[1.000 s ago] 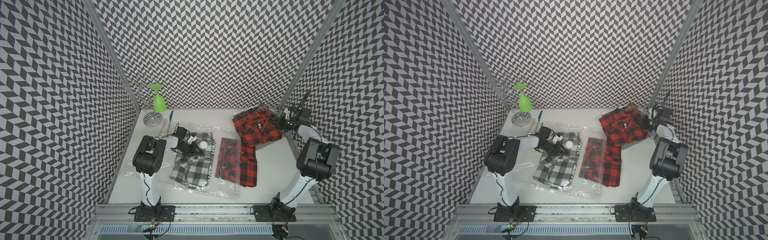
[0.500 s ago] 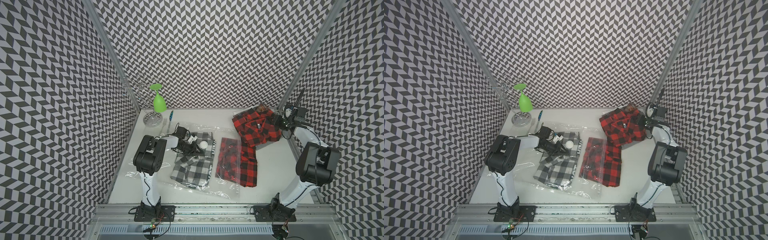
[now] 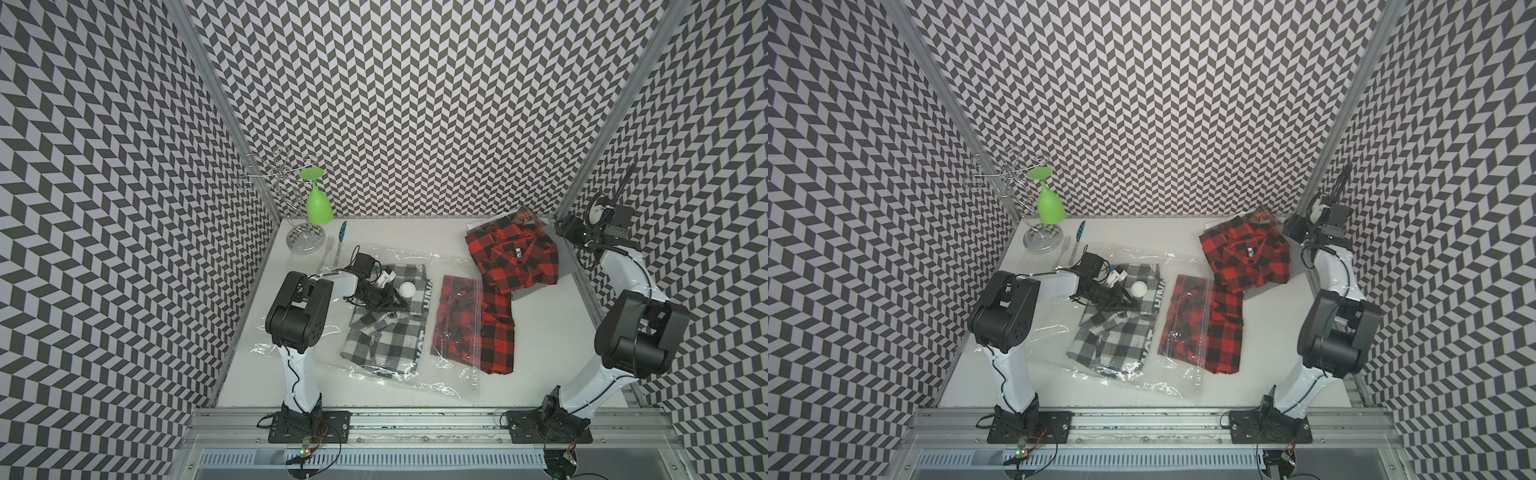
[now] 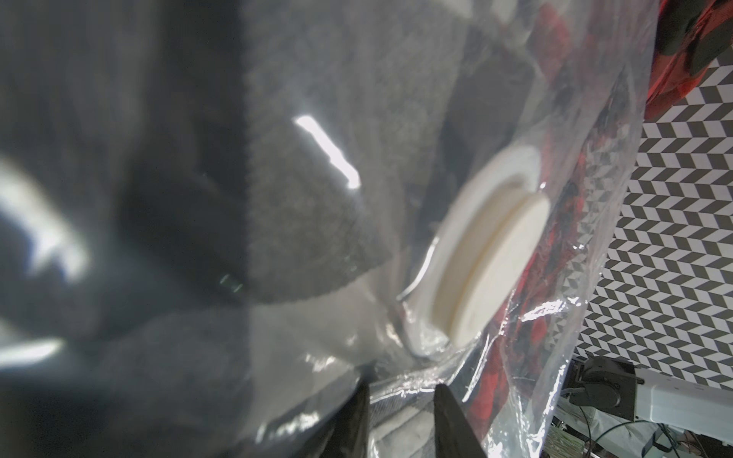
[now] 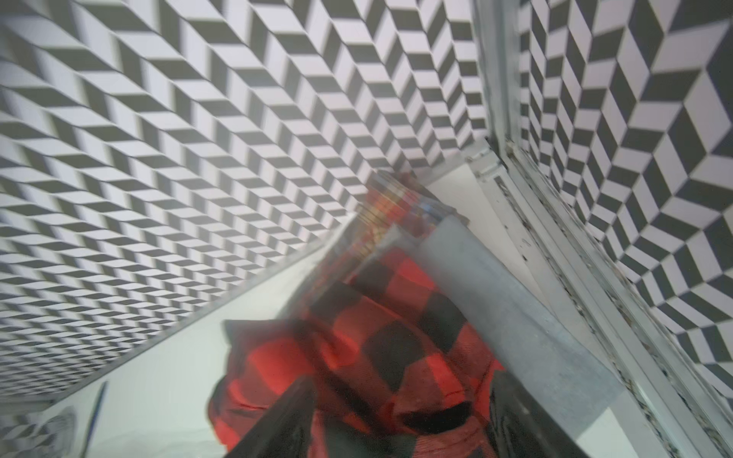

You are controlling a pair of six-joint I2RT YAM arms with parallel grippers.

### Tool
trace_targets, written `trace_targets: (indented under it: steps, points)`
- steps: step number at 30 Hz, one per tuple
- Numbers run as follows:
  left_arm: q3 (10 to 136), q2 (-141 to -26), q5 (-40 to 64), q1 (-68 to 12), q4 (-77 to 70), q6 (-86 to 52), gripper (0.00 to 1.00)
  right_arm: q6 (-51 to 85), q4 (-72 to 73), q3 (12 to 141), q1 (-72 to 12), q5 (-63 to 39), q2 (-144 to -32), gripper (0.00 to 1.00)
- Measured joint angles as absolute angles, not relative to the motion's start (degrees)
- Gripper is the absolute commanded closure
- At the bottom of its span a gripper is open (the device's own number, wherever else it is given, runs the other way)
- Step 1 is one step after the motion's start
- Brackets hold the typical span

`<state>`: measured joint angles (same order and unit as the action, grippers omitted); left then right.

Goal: Take the shirt out of the vacuum bag
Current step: Place the shirt at the corner of the board.

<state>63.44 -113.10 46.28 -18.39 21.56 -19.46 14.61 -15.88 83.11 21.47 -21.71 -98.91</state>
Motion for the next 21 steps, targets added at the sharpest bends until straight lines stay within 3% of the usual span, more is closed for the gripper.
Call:
trace_targets:
  steps: [7, 12, 21]
  points:
    - [63.44, -113.06, 46.11, -18.48, 21.52, -20.56, 0.68, 17.47, -13.50, 77.89, 19.55, -34.63, -94.41, 0.84]
    - [63.46, -113.06, 46.06, -18.50, 21.52, -20.80, 0.68, 18.33, -15.97, 72.93, 17.93, -36.99, -98.39, 0.89]
    - [62.63, -112.29, 45.06, -18.83, 20.75, -21.08, 0.68, 21.10, -16.71, 84.68, 19.44, -37.30, -117.47, 0.93]
